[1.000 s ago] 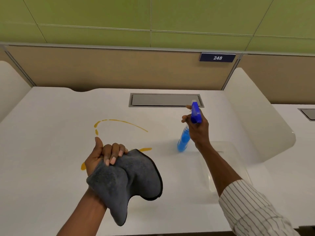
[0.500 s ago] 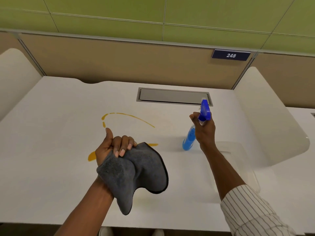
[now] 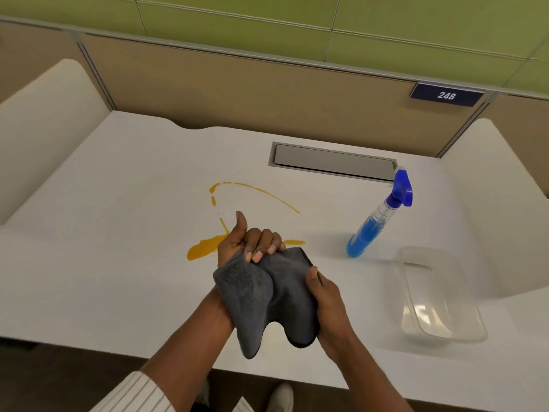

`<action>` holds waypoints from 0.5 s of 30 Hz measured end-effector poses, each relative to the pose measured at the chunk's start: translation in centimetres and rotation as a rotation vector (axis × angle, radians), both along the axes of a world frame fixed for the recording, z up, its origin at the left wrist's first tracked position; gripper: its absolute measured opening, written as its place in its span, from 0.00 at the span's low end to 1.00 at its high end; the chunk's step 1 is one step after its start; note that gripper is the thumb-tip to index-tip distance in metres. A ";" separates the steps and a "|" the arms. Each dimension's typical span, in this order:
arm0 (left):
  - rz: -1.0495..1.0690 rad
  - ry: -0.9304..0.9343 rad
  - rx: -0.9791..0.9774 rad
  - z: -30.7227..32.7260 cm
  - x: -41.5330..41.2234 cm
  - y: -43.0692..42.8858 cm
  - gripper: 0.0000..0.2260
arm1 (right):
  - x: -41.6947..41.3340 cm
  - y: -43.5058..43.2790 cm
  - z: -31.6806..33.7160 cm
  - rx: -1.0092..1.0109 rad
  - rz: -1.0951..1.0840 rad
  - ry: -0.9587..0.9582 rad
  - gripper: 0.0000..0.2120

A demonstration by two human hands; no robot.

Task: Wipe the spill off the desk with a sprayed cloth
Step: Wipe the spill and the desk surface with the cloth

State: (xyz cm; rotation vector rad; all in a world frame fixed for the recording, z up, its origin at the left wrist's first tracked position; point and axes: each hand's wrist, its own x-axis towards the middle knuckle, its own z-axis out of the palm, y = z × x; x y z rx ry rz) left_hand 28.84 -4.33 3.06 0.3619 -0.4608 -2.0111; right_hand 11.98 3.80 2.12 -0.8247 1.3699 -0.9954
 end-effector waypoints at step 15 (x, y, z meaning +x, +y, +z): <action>-0.133 -0.303 0.195 -3.8 8.0 0.1 0.35 | 5.0 1.6 1.0 0.075 0.057 0.113 0.18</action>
